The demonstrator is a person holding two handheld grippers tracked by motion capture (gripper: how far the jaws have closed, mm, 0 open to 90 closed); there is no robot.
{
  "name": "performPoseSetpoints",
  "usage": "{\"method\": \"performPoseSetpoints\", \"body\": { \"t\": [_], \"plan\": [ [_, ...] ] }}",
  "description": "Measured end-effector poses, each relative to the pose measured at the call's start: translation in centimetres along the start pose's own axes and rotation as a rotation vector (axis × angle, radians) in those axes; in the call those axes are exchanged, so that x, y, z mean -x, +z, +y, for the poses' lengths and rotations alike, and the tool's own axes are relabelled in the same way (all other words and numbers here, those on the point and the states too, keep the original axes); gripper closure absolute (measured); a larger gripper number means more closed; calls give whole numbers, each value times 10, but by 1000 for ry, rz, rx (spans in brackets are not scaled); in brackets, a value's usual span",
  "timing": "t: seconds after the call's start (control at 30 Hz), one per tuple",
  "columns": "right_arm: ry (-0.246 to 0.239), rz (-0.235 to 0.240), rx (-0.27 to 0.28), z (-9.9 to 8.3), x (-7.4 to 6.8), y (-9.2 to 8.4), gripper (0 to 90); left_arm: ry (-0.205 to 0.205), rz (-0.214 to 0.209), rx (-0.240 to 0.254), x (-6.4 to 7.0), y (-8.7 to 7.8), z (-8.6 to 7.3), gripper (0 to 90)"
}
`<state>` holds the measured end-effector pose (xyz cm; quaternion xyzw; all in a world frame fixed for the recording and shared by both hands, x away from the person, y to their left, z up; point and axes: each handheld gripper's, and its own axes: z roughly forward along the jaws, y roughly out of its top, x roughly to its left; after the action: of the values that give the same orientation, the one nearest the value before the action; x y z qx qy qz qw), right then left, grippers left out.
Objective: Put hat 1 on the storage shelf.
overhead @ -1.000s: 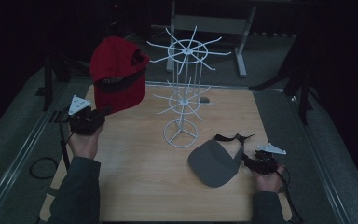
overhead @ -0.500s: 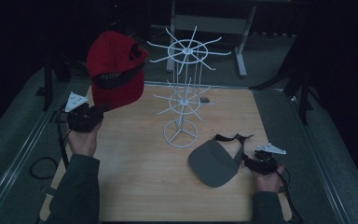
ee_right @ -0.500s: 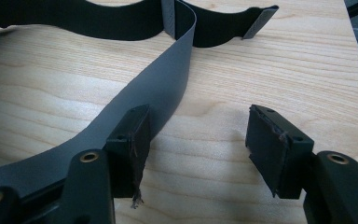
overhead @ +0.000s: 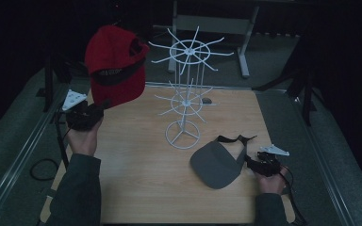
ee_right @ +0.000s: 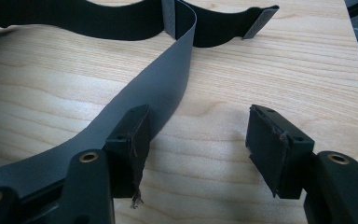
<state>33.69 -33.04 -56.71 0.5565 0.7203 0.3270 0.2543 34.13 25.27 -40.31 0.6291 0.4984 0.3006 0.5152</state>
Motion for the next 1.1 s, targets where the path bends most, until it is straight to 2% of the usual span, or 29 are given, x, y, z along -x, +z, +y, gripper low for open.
{"method": "performPoseSetpoints", "body": {
  "t": [0.33,1.1],
  "plan": [
    [0,0,0,0,0,0,397,2,-11,30,5,-4,11,858],
    [0,1,0,0,0,0,397,-7,-70,107,17,-13,27,858]
  ]
}}
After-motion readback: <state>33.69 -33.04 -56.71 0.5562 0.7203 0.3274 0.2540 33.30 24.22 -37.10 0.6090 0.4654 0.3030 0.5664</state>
